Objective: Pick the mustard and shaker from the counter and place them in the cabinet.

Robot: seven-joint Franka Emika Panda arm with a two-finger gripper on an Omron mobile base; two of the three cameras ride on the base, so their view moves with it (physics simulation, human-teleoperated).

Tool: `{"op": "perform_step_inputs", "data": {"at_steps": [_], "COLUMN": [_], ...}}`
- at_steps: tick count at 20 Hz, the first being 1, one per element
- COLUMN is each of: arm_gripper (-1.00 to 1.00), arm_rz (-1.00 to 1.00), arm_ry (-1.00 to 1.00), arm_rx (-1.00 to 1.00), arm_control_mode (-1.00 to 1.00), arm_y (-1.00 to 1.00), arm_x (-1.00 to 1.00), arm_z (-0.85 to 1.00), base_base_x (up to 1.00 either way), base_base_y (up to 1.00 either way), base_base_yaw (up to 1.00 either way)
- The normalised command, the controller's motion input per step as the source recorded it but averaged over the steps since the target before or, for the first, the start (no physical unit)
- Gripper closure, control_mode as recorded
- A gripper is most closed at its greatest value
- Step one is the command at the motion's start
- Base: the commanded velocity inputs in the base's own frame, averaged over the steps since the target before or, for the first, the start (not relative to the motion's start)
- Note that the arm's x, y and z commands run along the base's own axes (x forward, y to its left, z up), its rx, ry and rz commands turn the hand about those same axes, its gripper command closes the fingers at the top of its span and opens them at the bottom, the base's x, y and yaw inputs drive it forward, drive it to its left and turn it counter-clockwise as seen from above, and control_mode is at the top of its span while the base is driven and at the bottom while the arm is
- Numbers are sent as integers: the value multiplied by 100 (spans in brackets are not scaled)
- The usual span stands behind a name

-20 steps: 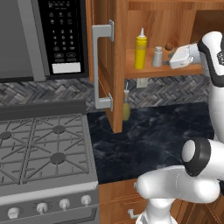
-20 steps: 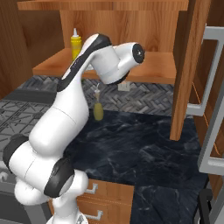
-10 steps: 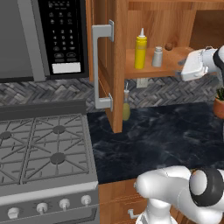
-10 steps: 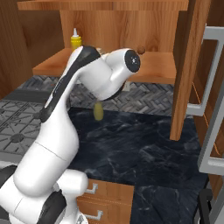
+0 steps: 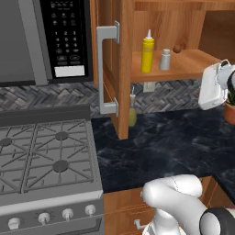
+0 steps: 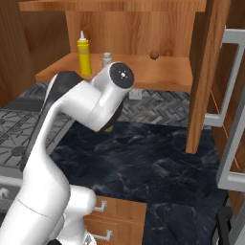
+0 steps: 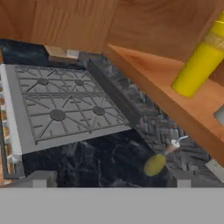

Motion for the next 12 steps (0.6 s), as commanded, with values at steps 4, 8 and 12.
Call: {"op": "perform_step_inputs", "data": {"at_steps": [4,8,12], "arm_gripper": [-100,-100,-100], "arm_rz": [8,16,20], "arm_ry": [0,0,2], "arm_rx": [-47,-44,-41], "arm_control_mode": [-100,-100,-100], "arm_y": [13,6,0], "arm_x": [-20,-2,0], "arm_z": [-65,-58,-70], "base_base_x": [0,0,0], "base_base_y": [0,0,0], "base_base_yaw": [0,0,0]}}
